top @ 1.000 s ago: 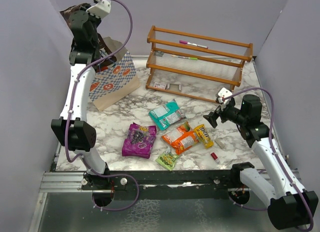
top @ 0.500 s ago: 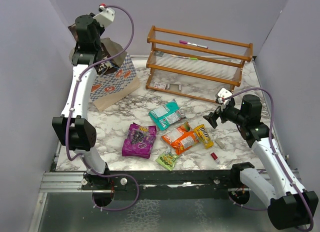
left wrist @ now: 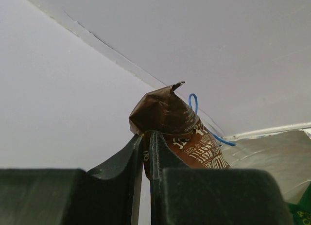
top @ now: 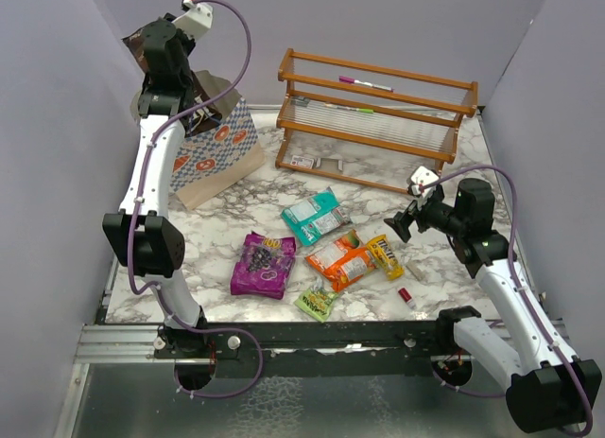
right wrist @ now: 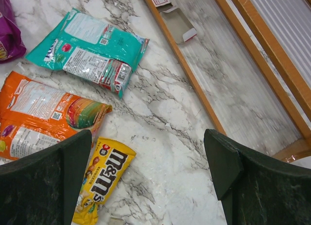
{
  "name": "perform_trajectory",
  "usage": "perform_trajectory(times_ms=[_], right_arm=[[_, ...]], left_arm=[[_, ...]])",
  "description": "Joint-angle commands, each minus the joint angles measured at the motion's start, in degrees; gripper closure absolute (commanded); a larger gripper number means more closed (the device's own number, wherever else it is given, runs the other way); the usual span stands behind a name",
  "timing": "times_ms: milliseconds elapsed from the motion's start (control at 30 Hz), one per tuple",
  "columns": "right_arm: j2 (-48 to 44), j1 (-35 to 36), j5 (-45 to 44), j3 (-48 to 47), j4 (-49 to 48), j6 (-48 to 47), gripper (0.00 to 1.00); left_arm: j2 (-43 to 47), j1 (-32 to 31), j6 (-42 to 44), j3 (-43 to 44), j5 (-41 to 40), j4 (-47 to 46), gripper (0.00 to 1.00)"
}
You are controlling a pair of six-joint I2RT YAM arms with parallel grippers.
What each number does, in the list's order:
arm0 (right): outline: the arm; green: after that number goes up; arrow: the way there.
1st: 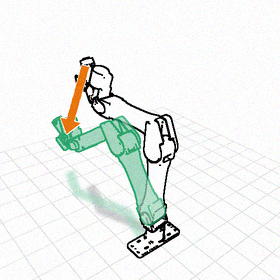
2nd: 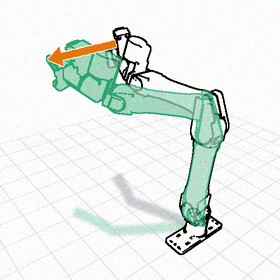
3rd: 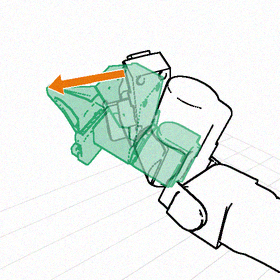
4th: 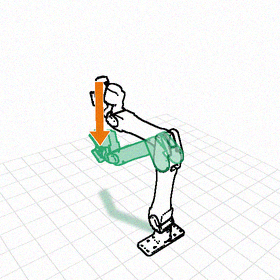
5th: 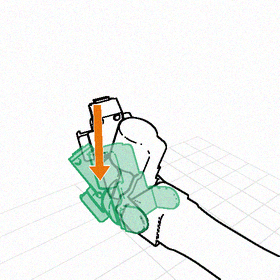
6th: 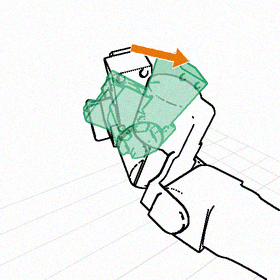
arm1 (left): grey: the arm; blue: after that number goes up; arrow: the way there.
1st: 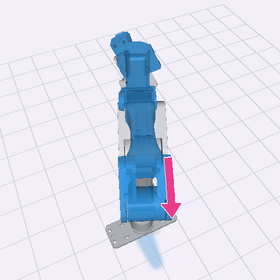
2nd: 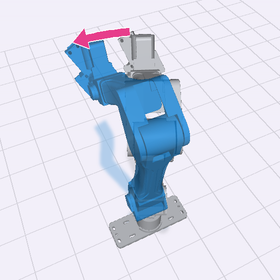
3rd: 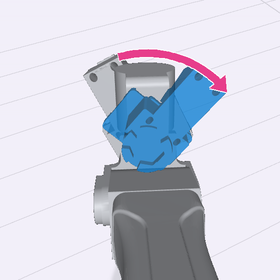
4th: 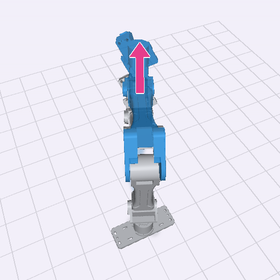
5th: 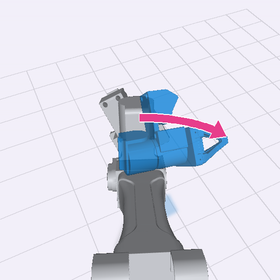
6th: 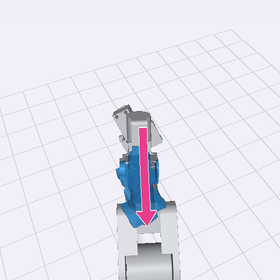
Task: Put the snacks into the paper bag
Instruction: Place the snack in the paper bag.
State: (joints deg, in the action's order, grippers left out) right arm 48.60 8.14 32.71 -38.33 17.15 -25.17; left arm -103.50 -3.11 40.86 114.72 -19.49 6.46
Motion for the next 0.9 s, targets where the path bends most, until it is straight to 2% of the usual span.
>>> perform_trajectory(times_ms=[0,267,533,667,867], right_arm=[[-0.2,-0.3,1.0,0.2,0.5,-0.5,0.01],[0.1,-0.3,0.9,0.2,0.5,-0.5,0.01],[0.7,-0.3,0.9,0.2,0.5,-0.4,0.00],[1.0,-0.3,0.9,0.2,0.5,-0.5,0.01],[1.0,-0.3,0.7,0.1,0.5,-0.5,0.01]], left_arm=[[0.6,0.2,0.2,1.2,-4.2,-7.3,1.00],[0.2,0.1,-0.4,2.6,-5.6,-8.0,1.00],[2.0,-0.8,0.4,-4.0,-5.5,-10.3,1.00],[3.5,-1.8,3.3,-9.3,-7.1,-14.7,1.00],[4.7,-2.2,3.4,-12.6,-7.1,-15.2,1.00]])
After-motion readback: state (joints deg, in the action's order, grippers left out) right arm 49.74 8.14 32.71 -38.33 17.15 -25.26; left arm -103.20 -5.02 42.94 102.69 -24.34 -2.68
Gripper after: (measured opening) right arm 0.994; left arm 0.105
